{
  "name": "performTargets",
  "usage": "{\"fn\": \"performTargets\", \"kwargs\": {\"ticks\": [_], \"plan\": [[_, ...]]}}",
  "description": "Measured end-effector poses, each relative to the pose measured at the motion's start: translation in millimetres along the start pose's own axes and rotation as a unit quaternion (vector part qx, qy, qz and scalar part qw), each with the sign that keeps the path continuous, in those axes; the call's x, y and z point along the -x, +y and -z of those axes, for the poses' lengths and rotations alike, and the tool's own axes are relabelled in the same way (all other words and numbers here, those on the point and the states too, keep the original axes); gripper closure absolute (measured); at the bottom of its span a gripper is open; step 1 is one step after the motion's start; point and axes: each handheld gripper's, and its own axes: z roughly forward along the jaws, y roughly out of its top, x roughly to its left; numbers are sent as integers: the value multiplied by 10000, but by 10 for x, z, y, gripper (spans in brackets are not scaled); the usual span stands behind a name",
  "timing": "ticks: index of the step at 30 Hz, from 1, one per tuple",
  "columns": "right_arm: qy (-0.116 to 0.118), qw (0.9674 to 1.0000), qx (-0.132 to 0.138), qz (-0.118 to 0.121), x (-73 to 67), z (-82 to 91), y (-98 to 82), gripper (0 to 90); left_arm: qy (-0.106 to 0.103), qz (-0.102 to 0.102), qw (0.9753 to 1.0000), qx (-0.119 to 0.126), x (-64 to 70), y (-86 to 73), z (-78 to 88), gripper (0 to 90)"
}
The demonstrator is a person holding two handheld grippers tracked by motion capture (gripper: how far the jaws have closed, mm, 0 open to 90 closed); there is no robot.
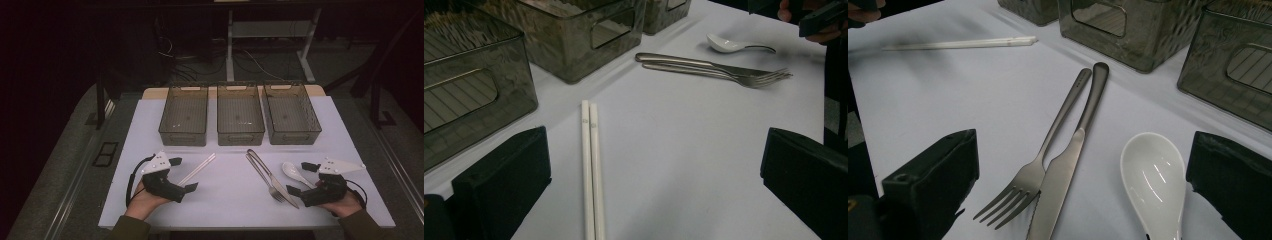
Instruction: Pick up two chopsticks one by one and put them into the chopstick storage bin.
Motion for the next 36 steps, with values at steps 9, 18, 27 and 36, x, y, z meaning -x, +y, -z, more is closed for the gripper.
{"fn": "performTargets", "kwargs": {"ticks": [9, 18, 27, 36], "plan": [[31, 10000, -3, -26, 13, 2, 2, 5, 10, -48, 9999, -133, -18, 24, -21, 0], [60, 10000, -75, -8, -1, -25, 8, 5, -2, -129, 9995, -282, -49, 75, -67, 0], [56, 10000, -69, -20, 10, -17, 6, 5, 34, -127, 9996, -267, -115, 131, -103, 0], [41, 10000, -44, -33, 16, -13, 7, 5, 75, -98, 9996, -241, -153, 181, -122, 0]]}}
